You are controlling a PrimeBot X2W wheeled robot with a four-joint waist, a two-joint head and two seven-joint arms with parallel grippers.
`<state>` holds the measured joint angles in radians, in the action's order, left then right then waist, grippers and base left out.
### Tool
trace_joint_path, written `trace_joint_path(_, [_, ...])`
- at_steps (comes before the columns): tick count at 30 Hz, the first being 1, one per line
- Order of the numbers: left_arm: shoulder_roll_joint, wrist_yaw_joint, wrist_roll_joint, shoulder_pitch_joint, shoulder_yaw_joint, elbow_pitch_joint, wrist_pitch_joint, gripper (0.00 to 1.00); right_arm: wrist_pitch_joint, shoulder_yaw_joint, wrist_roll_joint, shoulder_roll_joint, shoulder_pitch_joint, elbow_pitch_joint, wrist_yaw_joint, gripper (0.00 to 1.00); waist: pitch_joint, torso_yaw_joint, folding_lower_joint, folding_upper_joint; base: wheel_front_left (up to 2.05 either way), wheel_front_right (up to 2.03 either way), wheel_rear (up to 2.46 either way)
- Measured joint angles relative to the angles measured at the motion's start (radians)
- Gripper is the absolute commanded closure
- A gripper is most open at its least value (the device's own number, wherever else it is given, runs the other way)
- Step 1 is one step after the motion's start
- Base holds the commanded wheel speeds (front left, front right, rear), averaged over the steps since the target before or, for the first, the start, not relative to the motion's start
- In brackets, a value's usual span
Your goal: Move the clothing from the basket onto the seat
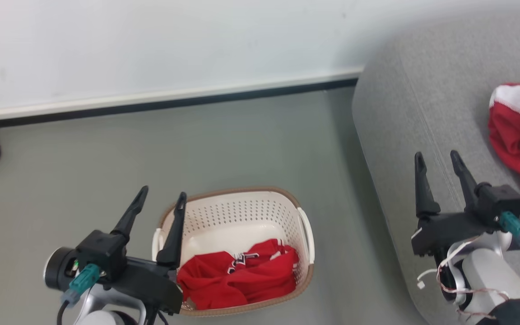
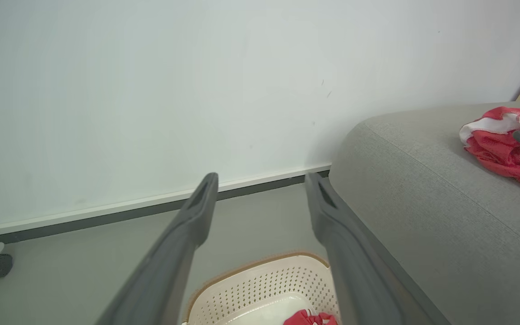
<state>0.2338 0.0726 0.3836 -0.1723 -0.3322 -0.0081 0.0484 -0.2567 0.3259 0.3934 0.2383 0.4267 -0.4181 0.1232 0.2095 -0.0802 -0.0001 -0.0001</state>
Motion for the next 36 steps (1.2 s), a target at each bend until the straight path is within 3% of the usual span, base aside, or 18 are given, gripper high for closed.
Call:
trace_joint_path(14, [0.0, 0.026, 0.03, 0.076, 0.081, 0.013, 0.03, 0.0, 0.0, 0.006, -0.007, -0.006, -0.112, 0.084, 0.001, 0.0, -0.086, 0.057, 0.0001, 0.0, 0.0, 0.0, 0.0])
trace_joint_path(36, [-0.005, 0.042, 0.03, 0.135, 0.131, 0.003, 0.034, 0.0, 0.044, -0.02, -0.017, -0.002, -0.176, 0.183, 0.001, 0.0, -0.11, 0.061, 0.0001, 0.0001, 0.0, 0.0, 0.0])
